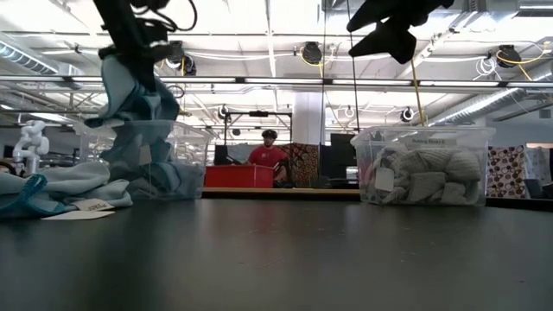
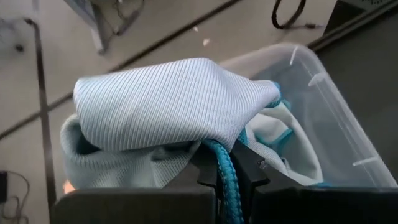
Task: Sort microfiber towel by color & place in baskets
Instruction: Put the blue microfiber towel into the left transparent bin
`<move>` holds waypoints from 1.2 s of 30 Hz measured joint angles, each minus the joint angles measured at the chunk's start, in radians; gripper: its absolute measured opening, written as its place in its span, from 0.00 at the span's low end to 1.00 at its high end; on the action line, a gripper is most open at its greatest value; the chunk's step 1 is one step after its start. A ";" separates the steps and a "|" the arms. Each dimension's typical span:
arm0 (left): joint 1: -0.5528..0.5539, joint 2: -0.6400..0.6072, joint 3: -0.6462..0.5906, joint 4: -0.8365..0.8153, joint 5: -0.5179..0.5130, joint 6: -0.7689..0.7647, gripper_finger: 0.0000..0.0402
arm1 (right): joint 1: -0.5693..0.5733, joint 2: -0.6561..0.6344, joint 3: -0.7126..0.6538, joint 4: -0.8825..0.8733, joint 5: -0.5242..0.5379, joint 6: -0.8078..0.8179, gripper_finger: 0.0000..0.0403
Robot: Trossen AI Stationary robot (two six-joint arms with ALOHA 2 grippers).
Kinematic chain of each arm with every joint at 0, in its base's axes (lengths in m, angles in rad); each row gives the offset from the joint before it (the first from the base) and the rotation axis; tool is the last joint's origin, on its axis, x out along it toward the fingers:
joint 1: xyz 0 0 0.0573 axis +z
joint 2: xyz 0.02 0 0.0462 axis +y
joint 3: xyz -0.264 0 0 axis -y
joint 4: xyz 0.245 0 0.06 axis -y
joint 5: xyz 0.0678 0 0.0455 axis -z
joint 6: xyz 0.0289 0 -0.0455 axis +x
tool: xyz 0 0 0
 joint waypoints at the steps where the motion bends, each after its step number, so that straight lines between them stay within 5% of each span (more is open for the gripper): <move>1: 0.010 0.011 -0.006 0.001 0.013 -0.013 0.03 | 0.002 0.000 0.000 0.000 0.000 0.000 0.57; 21: 0.132 0.263 -0.046 0.051 0.195 -0.017 0.05 | 0.031 0.000 0.000 -0.041 0.000 0.045 0.57; 36: 0.200 0.327 -0.046 0.032 0.314 -0.018 0.05 | 0.031 -0.016 0.000 -0.063 0.005 0.053 0.57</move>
